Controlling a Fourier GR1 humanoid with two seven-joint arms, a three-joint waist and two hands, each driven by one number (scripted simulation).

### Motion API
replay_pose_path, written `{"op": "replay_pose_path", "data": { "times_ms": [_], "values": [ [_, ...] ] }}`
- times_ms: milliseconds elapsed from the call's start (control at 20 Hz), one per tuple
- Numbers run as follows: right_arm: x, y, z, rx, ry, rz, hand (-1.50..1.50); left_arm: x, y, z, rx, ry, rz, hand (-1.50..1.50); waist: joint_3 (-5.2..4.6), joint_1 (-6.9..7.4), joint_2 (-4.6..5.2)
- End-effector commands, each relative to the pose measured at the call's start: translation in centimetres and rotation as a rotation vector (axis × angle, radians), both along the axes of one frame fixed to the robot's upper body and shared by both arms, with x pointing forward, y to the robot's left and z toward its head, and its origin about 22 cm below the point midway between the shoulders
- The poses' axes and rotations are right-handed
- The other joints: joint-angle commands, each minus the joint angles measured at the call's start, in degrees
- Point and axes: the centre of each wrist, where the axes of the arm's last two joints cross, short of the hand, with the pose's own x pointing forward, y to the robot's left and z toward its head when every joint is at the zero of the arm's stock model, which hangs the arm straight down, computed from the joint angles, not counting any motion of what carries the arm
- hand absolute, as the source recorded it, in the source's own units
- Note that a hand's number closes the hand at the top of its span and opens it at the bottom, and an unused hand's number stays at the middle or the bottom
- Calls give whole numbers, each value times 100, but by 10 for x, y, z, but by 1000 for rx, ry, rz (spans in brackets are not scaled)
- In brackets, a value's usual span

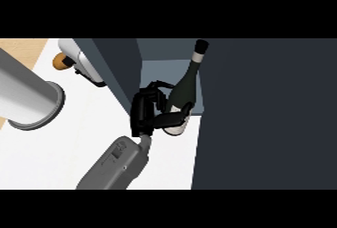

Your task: Pick up the wine, place it into the cabinet and close the cabinet

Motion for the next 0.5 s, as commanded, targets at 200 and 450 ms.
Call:
{"op": "replay_pose_path", "data": {
  "times_ms": [200, 450],
  "values": [
    [-38, -7, 22, 71, -42, 74, -150, -2, 1, -39, -17, 21, 17, 150, -4, -30, 11],
    [-38, -5, 18, 71, -51, 51, -150, 15, 9, -39, -79, 55, 27, 150, -2, 15, 1]
  ]
}}
